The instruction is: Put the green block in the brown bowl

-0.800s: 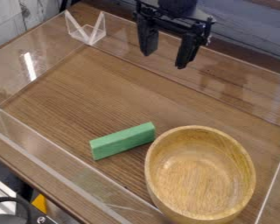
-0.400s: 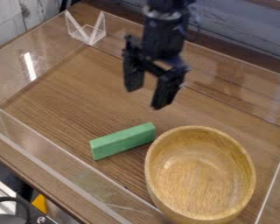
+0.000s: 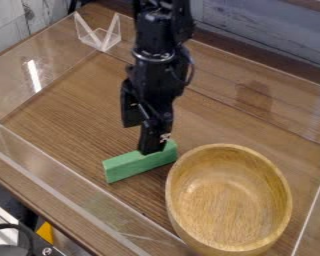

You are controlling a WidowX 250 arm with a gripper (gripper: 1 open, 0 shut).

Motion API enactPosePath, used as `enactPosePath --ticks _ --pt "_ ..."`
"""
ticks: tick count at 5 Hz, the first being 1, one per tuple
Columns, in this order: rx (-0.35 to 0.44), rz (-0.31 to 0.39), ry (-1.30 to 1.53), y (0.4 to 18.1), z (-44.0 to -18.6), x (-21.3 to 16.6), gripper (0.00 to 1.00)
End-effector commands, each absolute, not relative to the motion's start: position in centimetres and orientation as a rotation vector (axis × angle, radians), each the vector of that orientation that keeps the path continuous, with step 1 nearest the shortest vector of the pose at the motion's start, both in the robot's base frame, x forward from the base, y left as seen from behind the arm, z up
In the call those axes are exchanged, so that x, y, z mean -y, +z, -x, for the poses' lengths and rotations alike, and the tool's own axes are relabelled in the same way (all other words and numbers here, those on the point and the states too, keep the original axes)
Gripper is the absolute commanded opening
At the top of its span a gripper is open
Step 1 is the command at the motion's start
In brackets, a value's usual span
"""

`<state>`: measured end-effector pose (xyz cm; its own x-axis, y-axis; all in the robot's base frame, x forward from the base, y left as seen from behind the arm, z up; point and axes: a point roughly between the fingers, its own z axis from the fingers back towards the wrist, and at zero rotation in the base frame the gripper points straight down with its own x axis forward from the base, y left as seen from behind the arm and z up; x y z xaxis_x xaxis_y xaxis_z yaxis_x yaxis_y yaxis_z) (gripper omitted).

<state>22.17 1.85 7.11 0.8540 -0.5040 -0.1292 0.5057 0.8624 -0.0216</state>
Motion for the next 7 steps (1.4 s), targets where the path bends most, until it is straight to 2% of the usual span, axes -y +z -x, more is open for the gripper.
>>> enactPosePath --ticks 1,4,7 --pt "-0.067 -0.038 -0.545 7.3 -22.2 -2.6 1.0" --pt "0.0 -0.057 -0.54 5.6 -22.1 -3.8 1.0" --pt "0.046 -0.054 -0.541 4.8 -22.5 -4.1 1.0"
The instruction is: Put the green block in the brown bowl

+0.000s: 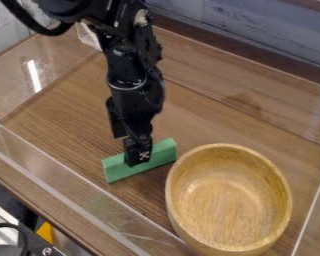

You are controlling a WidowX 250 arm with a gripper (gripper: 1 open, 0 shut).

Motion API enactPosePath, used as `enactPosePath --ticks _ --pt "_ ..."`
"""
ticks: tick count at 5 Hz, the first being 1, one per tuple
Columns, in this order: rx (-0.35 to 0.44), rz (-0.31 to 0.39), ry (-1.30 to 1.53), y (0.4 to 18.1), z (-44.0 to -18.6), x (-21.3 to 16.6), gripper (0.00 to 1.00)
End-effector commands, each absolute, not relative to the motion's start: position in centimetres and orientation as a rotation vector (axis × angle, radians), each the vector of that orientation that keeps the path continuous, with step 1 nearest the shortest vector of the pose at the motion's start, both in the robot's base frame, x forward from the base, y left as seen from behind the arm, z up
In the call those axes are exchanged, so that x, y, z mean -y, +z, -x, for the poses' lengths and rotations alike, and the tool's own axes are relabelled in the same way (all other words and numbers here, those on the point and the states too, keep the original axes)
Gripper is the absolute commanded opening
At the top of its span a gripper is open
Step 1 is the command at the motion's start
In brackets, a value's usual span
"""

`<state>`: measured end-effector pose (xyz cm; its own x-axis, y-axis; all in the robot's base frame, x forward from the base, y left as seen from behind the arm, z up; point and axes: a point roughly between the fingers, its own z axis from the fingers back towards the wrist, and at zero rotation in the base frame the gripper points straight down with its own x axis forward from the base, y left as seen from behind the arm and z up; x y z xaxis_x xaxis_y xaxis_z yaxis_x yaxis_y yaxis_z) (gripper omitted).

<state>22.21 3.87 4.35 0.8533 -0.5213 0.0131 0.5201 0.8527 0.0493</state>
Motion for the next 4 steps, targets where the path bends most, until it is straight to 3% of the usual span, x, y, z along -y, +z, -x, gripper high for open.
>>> enactPosePath --ticks 1,4 --pt "0.054 -0.05 -0.542 4.55 -22.63 -4.14 1.0" --pt "0.066 -0.036 -0.546 4.01 -22.88 -4.25 1.0"
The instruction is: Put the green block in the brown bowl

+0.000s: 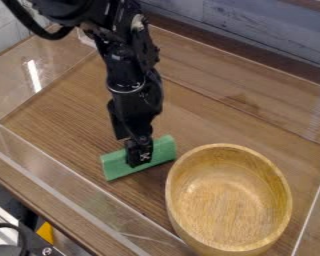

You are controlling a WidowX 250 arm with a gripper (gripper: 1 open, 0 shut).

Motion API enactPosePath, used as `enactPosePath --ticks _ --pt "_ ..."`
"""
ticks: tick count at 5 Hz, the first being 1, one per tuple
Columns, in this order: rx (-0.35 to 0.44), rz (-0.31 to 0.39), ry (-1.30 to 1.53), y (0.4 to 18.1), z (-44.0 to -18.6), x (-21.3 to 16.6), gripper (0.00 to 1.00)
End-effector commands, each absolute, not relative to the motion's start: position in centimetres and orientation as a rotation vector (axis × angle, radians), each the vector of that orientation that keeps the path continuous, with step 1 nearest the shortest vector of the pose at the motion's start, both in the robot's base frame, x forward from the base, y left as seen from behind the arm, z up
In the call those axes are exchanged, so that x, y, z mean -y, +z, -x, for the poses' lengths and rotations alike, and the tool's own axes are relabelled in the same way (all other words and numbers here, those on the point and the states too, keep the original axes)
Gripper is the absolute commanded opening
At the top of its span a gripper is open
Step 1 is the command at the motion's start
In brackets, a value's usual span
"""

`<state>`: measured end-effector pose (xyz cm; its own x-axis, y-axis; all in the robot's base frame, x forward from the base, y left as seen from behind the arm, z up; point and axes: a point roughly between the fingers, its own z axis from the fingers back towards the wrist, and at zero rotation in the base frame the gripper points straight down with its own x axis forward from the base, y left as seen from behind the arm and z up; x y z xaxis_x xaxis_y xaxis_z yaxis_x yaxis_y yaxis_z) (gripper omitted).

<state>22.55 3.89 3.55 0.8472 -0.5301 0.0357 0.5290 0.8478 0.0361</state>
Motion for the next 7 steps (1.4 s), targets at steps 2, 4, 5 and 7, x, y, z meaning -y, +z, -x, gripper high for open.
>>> enactPosePath --ticks 2,4,5,7 --pt "0.07 -0.028 -0.547 3.7 -23.0 -4.3 1.0" --pt "0.063 -0.016 -0.553 3.9 -22.9 -4.2 1.0" --pt "0.06 -0.01 -0.554 4.0 -22.9 -4.1 1.0" --pt "0.065 0.002 -0.539 4.9 -23.1 -4.2 0.0"
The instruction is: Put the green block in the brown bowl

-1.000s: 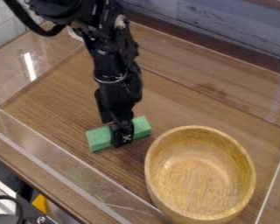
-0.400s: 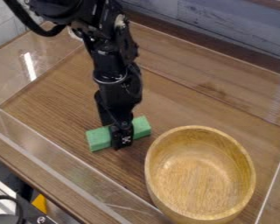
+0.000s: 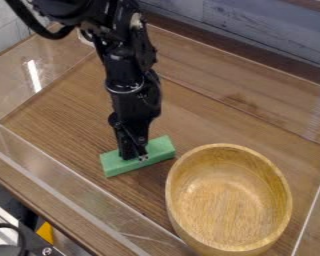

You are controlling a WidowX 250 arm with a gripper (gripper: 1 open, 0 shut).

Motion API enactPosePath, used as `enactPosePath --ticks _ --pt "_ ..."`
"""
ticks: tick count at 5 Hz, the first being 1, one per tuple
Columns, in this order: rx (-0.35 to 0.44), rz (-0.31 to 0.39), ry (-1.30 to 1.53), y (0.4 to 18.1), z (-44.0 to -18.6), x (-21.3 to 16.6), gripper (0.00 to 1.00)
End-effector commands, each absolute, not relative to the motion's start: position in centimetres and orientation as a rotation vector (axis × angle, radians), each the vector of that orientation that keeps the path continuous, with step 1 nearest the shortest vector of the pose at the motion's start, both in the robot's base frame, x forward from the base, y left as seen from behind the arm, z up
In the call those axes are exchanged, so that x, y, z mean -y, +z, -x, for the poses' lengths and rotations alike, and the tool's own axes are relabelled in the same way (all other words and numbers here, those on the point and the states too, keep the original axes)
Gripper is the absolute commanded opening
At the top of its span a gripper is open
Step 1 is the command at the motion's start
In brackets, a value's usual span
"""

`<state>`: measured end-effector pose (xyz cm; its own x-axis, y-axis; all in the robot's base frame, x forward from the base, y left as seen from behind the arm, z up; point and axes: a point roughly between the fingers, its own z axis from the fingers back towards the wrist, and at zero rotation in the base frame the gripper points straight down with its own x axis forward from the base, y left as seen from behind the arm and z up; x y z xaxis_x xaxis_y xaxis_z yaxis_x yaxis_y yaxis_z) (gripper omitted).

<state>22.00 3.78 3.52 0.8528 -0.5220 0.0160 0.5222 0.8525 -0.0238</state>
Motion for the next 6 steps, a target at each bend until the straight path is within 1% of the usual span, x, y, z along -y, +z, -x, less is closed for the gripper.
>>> enactPosePath --ticks 1,2,3,6 --pt "0.076 0.014 -0.516 6.0 -23.3 -4.3 0.0" --pt "0.078 0.019 -0.515 6.3 -23.4 -4.3 1.0" --pt "0.078 0.021 -0.513 6.4 -23.5 -4.3 1.0" --pt "0.058 0.011 -0.521 4.3 -23.5 -3.9 1.0"
